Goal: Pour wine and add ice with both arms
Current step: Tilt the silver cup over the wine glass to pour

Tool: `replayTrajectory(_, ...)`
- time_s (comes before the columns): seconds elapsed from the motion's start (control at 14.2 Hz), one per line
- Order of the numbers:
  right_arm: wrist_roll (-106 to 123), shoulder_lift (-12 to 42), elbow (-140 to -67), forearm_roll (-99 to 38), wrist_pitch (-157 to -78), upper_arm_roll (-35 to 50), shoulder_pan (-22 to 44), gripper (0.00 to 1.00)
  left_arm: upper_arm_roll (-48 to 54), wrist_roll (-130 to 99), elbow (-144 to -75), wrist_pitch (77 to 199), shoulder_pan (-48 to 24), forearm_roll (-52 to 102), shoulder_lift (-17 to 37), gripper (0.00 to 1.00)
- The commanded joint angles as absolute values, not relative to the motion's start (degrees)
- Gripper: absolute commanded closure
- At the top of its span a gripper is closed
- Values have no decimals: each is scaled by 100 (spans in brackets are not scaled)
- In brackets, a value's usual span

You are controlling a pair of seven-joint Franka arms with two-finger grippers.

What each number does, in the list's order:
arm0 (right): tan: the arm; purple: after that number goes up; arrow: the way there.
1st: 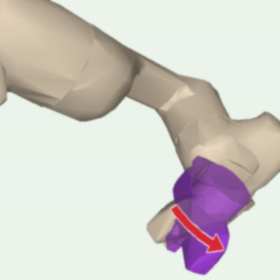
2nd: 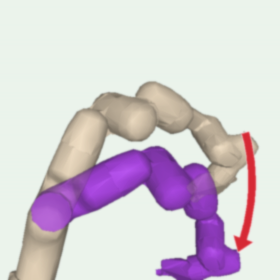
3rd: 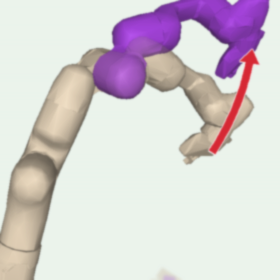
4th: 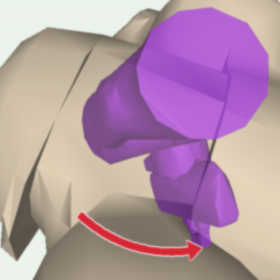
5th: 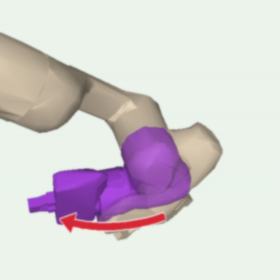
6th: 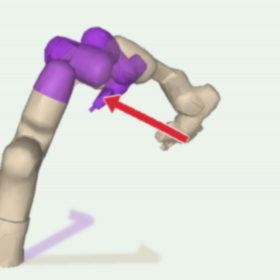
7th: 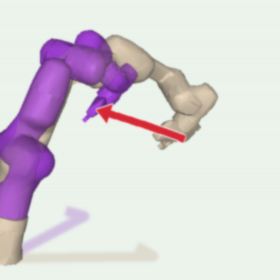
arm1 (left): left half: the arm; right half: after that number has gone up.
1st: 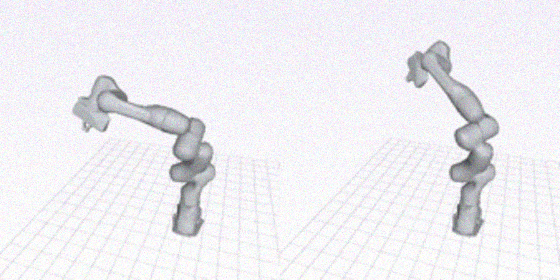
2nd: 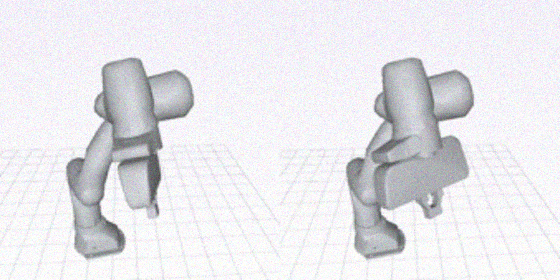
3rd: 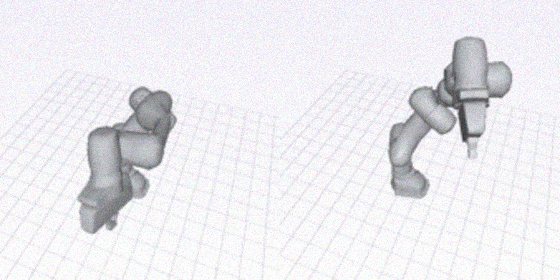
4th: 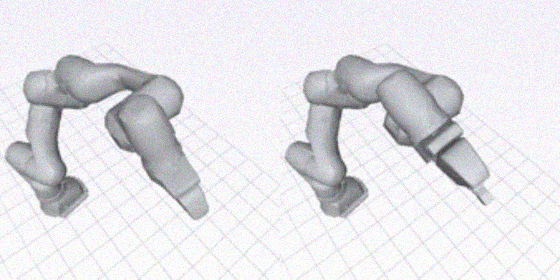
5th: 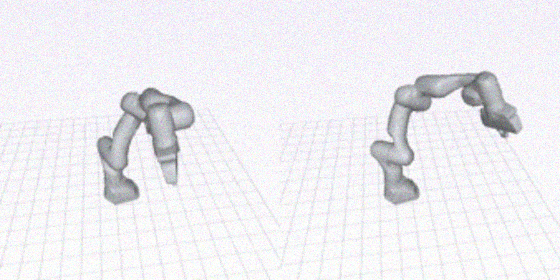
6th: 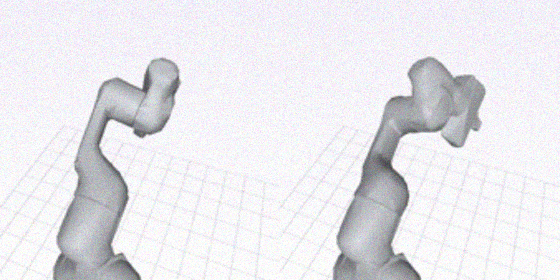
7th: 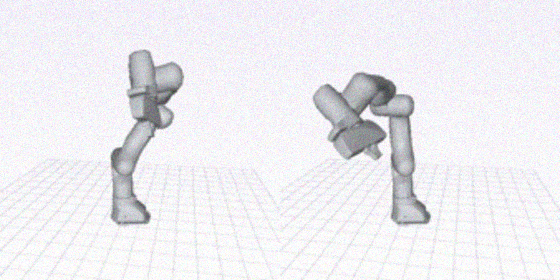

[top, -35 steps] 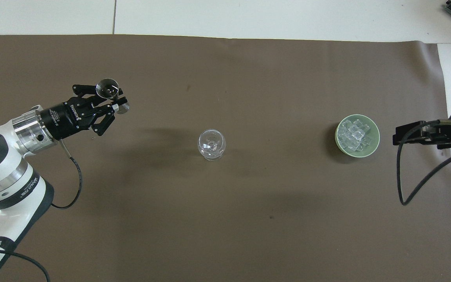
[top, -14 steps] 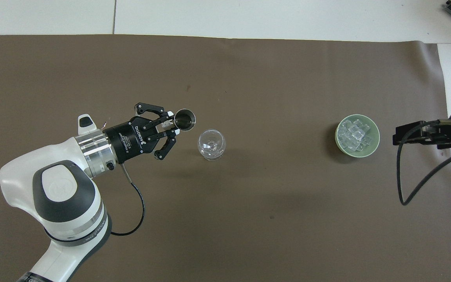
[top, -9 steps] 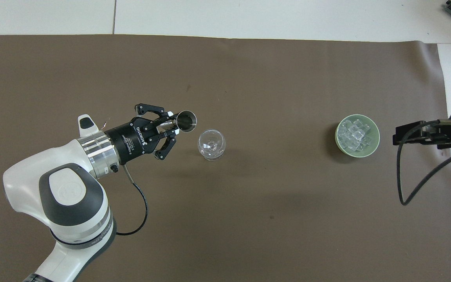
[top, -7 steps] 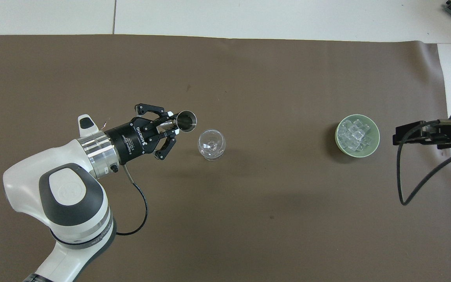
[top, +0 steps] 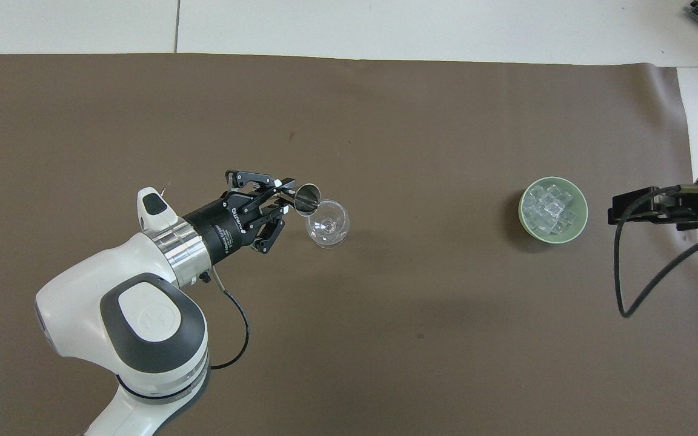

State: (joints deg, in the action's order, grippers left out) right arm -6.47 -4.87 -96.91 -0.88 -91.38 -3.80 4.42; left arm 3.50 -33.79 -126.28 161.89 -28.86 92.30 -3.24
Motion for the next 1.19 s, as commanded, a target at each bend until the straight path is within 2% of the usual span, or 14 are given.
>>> replayTrajectory(0.0,-501,-580,-9800,-123,-9202,-396,448,0,272,-3112,-12709,16583,-3111,9193,-404,100)
replayTrajectory(1.12,-501,-580,-9800,-123,-9202,-404,448,0,281,-1354,-12613,18176,-3850,9193,-158,100)
